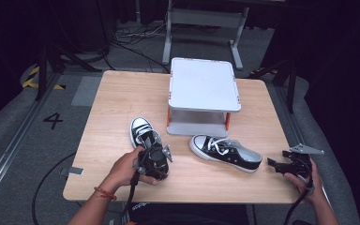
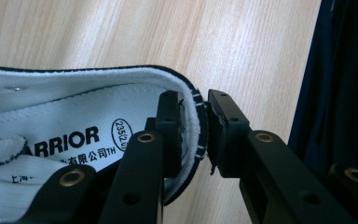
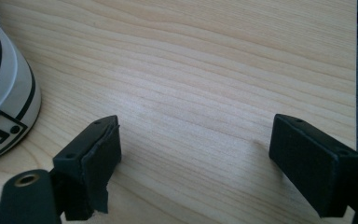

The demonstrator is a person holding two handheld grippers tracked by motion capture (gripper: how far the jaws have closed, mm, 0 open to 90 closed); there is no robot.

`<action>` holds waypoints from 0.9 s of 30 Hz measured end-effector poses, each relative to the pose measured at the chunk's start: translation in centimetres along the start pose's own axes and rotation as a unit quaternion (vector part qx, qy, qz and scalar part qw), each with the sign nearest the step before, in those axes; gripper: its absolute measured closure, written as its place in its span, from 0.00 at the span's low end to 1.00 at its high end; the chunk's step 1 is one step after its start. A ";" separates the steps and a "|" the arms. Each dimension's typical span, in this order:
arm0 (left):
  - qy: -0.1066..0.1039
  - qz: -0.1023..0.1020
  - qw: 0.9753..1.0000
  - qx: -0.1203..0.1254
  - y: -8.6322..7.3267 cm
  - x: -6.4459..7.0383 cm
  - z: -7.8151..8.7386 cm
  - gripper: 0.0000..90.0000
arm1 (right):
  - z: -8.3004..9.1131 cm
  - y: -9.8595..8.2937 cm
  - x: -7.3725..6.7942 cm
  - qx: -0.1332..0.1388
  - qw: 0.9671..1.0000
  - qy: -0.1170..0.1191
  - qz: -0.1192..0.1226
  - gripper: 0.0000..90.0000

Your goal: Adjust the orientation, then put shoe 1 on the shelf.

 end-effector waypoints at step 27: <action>0.000 -0.075 0.996 -0.039 -1.0 0.8 0.8 0.86 | -0.1 0.0 -0.1 -0.002 1.000 -0.002 -0.002 0.17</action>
Point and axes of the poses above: each handheld gripper's, and its own axes: z roughly backward along the jaws, y roughly out of its top, x roughly to its right, the point moved 10 cm from there along -z, roughly forward along the jaws, and after that the axes turned 13 degrees about -z, right-handed, at the moved point
